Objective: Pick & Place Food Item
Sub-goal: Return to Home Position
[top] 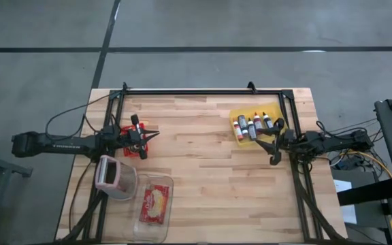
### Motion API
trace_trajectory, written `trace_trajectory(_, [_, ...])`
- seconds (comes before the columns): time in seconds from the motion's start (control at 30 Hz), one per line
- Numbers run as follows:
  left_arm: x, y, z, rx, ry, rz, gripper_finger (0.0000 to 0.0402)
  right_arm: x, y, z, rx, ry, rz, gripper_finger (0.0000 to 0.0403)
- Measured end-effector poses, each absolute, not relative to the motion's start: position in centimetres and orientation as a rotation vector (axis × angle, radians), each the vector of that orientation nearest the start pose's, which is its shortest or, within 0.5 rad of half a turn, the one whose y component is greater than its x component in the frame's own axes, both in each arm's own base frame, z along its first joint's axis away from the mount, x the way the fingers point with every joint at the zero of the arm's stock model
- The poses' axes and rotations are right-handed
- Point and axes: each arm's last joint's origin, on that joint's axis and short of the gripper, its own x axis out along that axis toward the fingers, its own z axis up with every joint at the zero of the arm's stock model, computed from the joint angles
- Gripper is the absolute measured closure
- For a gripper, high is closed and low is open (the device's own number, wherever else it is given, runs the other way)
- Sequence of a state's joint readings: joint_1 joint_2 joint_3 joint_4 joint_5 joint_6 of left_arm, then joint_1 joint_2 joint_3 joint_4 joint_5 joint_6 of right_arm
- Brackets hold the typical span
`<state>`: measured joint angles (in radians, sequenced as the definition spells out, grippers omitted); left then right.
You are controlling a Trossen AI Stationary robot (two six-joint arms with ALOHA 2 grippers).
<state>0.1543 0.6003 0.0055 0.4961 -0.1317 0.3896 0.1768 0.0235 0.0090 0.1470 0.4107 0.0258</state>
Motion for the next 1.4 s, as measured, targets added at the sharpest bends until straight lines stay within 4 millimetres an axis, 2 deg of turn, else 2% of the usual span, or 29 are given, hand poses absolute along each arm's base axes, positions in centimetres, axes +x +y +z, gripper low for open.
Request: trace_trajectory(1.4, [13.25,2.45,15.56,0.386,0.153,0.263,0.0374,9.60,0.54,17.77,0.043,-0.118,-0.234,0.0186])
